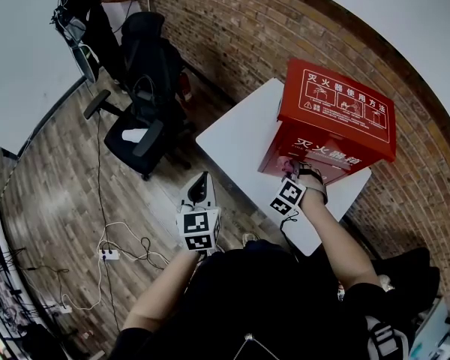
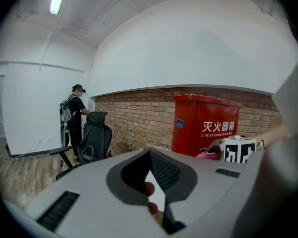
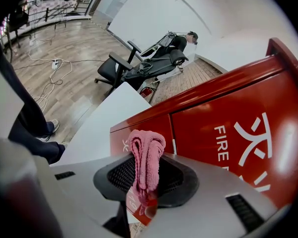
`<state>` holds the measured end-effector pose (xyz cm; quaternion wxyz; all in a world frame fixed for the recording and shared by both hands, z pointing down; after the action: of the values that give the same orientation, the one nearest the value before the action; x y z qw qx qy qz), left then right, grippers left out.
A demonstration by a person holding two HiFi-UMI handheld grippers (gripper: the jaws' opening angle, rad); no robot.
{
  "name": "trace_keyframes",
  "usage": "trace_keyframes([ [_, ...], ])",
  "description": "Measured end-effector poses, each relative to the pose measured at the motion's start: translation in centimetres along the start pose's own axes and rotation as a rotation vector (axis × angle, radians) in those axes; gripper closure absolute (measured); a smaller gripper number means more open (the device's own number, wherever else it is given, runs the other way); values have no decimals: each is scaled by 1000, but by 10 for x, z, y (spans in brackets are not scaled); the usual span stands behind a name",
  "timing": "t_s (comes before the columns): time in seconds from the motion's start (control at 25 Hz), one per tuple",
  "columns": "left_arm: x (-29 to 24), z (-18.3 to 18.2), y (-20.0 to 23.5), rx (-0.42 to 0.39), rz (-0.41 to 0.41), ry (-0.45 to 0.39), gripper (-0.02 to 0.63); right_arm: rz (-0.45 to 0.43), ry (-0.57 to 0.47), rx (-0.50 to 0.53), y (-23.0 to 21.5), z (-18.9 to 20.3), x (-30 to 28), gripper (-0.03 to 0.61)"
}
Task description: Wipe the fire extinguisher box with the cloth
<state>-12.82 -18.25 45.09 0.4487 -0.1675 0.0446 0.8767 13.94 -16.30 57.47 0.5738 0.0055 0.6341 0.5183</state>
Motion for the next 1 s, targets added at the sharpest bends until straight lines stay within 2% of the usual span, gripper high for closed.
trace_keyframes([
  [1.0,4,6,-4,-1,27,-1,586,54,-7,23,-32,-12,37,472],
])
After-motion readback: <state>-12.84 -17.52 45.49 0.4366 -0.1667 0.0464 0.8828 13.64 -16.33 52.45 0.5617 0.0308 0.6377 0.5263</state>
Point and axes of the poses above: the fingertips, and each gripper's own axes: x backward along the fingers, y to its left, z out of its underside, the point moved 5 cm from there along x, backward along the fingers, and after that the axes turned 9 degrees about -x, right-handed, at the moved point
